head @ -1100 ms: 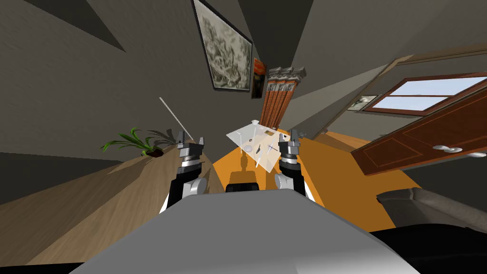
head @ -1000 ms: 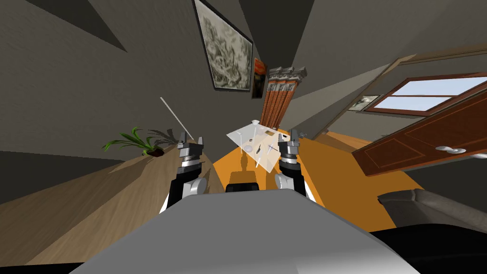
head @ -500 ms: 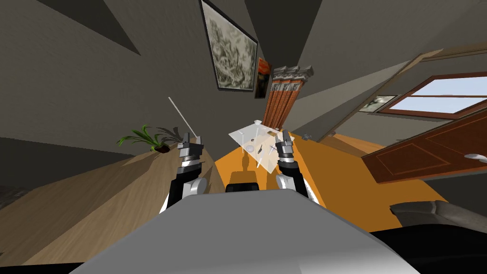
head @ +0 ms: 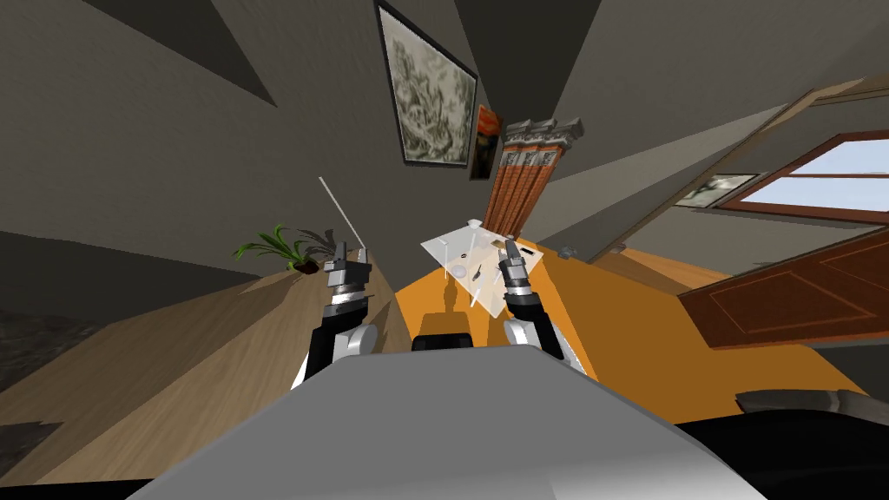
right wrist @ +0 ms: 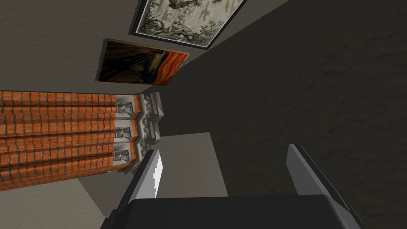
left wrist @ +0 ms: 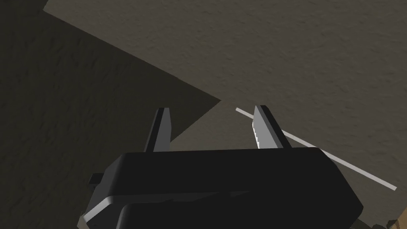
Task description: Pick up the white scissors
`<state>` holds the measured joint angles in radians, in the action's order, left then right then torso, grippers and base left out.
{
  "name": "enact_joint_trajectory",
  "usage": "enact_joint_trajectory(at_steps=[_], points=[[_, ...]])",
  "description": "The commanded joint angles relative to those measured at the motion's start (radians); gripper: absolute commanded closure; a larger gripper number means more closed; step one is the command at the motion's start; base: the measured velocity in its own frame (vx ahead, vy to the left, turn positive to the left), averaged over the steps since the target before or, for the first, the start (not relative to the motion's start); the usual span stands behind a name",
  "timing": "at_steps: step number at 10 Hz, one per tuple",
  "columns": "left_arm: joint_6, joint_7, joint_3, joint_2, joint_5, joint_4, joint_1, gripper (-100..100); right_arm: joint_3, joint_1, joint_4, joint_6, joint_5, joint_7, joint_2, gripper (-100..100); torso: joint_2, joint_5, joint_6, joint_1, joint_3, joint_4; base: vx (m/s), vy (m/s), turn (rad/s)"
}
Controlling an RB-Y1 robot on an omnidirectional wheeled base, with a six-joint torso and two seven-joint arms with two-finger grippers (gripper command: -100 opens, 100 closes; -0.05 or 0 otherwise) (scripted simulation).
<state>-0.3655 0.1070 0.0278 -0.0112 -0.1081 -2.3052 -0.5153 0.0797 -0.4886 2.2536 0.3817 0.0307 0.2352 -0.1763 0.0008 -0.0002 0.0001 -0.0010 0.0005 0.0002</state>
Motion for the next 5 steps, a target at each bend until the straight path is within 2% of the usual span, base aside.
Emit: enact_joint_trajectory(at_steps=[1,2,3,4,5], points=[[0.0,0.0,0.0,0.0,0.0,0.0,0.0,0,0.016,0.004,-0.003,-0.046,0.017,0.05,-0.028,-100,0.0,0.0,0.0,0.0,0.0,0.0,-0.019,-0.013,0.16],[0.0,0.0,0.0,0.0,0.0,0.0,0.0,0,0.016,0.004,-0.003,-0.046,0.017,0.074,-0.028,-100,0.0,0.0,0.0,0.0,0.0,0.0,-0.016,-0.014,0.074],[0.0,0.0,0.0,0.0,0.0,0.0,0.0,0,0.031,0.008,-0.007,-0.085,0.033,0.104,-0.052,-100,0.0,0.0,0.0,0.0,0.0,0.0,-0.018,-0.01,0.135],[0.0,0.0,0.0,0.0,0.0,0.0,0.0,0,0.031,0.008,-0.007,-0.089,0.033,0.132,-0.052,-100,0.0,0.0,0.0,0.0,0.0,0.0,-0.015,-0.012,0.077],[0.0,0.0,0.0,0.0,0.0,0.0,0.0,0,0.047,0.012,-0.011,-0.126,0.049,0.161,-0.076,-100,0.0,0.0,0.0,0.0,0.0,0.0,-0.017,-0.012,0.185]])
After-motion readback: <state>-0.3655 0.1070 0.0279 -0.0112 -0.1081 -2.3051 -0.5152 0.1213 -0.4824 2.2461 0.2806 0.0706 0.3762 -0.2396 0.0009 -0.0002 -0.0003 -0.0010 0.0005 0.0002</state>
